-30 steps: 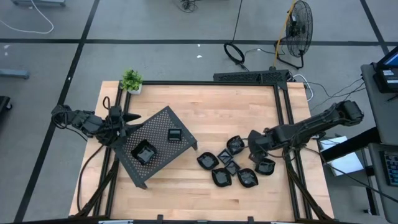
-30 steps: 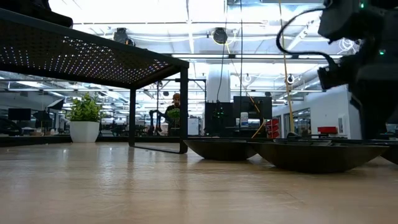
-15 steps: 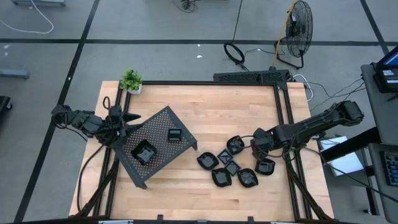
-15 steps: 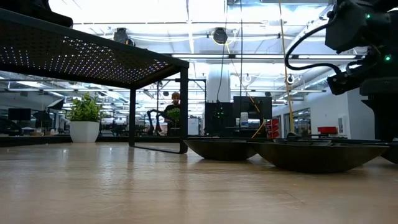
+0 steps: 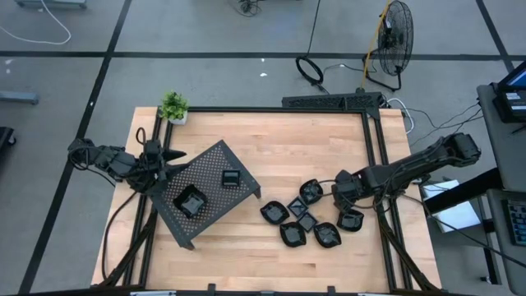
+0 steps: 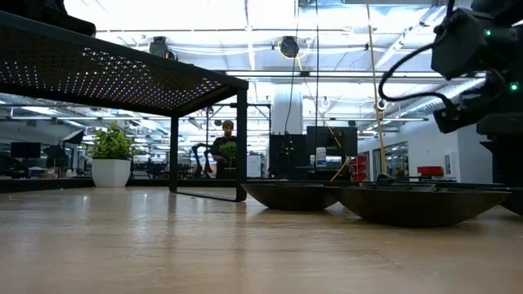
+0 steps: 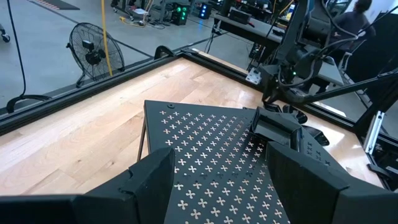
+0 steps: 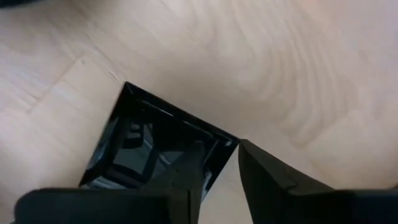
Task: Pick & Place Mini shaped plates
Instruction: Stack the square plate on top of the square plate on the shelf
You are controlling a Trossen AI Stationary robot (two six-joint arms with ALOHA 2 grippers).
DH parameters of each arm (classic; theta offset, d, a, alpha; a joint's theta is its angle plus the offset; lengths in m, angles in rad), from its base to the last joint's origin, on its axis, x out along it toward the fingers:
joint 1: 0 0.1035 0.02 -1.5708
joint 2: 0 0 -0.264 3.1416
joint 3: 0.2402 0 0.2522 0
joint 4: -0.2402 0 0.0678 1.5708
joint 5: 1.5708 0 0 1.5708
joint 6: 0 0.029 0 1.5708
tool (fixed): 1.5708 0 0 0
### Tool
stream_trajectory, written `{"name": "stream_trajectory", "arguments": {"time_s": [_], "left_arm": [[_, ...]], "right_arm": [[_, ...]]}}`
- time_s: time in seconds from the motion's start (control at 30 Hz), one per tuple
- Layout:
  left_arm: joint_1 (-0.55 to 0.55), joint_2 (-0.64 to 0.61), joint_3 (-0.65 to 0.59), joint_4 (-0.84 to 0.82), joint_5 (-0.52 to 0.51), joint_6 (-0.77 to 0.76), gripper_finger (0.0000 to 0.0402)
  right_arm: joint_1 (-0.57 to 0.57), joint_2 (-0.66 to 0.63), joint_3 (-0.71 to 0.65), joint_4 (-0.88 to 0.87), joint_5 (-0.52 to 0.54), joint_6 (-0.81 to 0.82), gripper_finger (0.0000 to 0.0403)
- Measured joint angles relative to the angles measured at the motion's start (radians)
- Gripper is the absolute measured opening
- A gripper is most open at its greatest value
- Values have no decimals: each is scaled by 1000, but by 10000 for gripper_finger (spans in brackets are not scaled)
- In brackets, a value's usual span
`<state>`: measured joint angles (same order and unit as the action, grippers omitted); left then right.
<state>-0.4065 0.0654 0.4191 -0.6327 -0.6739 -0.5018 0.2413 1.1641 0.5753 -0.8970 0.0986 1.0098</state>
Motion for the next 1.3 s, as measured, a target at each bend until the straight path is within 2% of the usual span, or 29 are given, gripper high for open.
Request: {"name": "stream_trajectory", "arguments": {"time_s": [0.33,0.6,0.73,0.93,1.2,1.3], "left_arm": [[0,0,0,0,0,0,255],[0,0,0,0,0,0,255],[0,0,0,0,0,0,255],[0,0,0,0,0,0,255],[0,0,0,0,0,0,255],[0,0,0,0,0,0,255]], "right_arm": [[0,-2,-34,59,-24,-31,77],[0,-2,-35,85,-16,-122,8],[-2,-1,-26,94,29,-149,11],[-4,0,41,128,117,-277,2],[-4,0,112,355,131,-473,0],[-4,0,114,466,83,-539,0]]}}
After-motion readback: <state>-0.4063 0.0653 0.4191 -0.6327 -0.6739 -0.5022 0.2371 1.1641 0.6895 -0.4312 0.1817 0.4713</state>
